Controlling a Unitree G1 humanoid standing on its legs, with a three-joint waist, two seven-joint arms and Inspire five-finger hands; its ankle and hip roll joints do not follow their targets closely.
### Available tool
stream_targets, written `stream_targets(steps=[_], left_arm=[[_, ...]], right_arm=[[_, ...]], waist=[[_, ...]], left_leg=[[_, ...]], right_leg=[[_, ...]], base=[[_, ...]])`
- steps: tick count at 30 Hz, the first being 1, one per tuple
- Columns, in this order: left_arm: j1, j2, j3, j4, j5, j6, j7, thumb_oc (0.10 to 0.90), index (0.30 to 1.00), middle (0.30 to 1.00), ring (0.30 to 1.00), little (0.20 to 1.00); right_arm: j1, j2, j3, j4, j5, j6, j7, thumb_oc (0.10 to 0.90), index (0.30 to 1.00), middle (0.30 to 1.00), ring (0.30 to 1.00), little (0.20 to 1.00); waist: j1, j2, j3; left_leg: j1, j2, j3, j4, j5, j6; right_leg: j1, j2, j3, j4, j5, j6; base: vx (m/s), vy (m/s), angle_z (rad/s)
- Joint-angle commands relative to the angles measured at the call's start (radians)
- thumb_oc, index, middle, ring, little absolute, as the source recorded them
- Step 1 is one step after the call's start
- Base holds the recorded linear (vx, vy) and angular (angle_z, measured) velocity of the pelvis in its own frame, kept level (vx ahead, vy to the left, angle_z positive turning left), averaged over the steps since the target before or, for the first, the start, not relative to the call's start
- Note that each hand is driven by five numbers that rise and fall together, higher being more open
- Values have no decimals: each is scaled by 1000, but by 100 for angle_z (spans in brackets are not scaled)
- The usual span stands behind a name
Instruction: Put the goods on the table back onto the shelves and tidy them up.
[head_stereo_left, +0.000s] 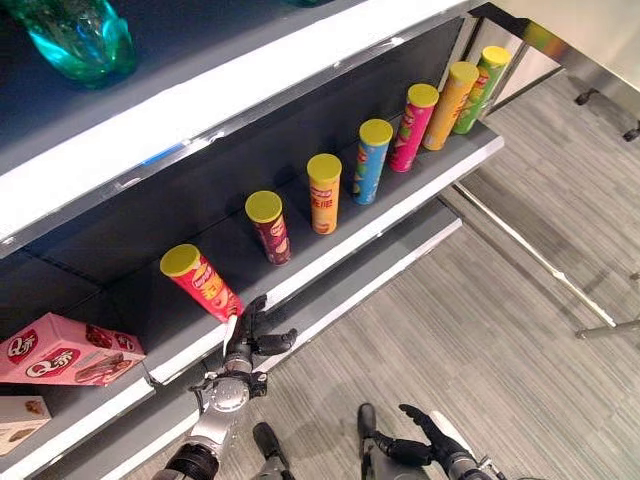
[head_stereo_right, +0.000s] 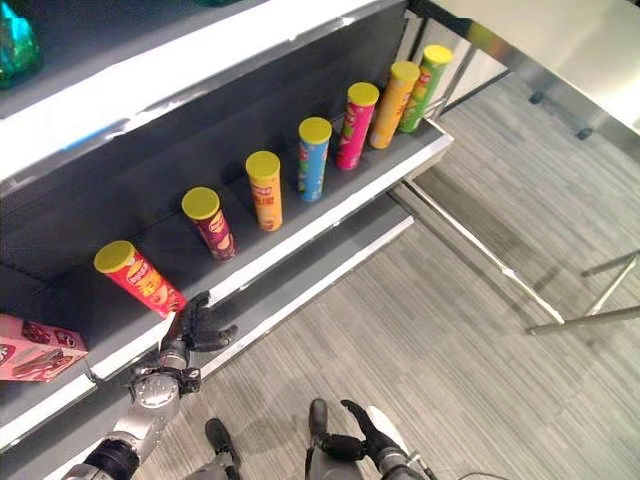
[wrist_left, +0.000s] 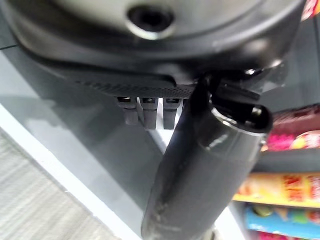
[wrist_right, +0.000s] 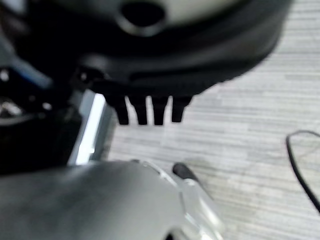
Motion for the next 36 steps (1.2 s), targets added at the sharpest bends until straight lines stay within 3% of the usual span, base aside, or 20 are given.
stream_targets(steps=[1,10,36], left_arm=[[-33,56,89,-92,-30,-72,-10,800,900,900,900,900],[-19,59,105,-116,-50,-63,-21,800,900,900,900,900],[-115,61,193,101,-104,-88,63,800,900,900,900,900]], right_arm=[[64,-18,-3,-66,2,-13,3,800,900,900,900,900],[68,-24,-9,-76,1,-5,14,800,900,900,900,900],[79,-11,18,-34,0,-24,21,800,900,900,900,900]], waist=[[-9,-66,-27],[-5,-62,-33],[-22,-79,-45]], left_leg=[[36,55,-43,3,-35,-91],[34,56,-46,3,-34,-90],[27,66,-27,3,-34,-97]], right_leg=[[11,-35,27,-143,112,76],[13,-35,25,-143,109,74],[-14,-26,40,-141,110,71]], base=[[0,0,0],[0,0,0],[2,-1,-1]])
